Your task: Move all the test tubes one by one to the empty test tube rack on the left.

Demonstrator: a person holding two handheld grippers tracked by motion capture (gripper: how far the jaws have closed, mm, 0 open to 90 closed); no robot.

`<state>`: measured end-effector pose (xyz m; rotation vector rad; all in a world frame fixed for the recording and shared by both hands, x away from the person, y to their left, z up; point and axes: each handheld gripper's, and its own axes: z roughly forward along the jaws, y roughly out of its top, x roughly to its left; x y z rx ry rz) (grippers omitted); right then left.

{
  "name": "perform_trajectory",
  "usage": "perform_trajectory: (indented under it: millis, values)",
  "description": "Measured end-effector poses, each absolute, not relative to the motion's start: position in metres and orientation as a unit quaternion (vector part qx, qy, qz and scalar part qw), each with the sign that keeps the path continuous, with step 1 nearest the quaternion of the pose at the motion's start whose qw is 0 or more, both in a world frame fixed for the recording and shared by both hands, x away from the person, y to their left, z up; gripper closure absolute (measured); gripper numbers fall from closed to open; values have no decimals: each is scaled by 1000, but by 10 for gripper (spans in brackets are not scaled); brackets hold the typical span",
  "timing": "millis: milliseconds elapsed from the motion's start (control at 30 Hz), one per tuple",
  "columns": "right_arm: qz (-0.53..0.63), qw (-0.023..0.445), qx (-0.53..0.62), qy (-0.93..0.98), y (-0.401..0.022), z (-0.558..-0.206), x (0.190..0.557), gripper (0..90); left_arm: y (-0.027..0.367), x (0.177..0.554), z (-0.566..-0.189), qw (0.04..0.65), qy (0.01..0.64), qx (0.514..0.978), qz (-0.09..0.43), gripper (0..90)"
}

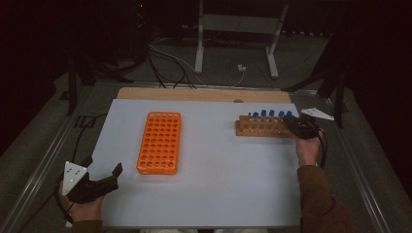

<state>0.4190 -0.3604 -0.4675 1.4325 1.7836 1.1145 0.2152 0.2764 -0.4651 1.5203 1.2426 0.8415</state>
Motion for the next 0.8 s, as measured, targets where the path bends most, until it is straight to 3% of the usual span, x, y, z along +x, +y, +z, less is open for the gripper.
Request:
perform_trajectory:
  millis: [433,800]
  values:
    - [409,314,530,674,-353,-469,422,727,277,216,-466,482,512,623,343,6]
    - [411,312,531,672,-352,-469,421,767,276,216,-467,482,511,624,343,6]
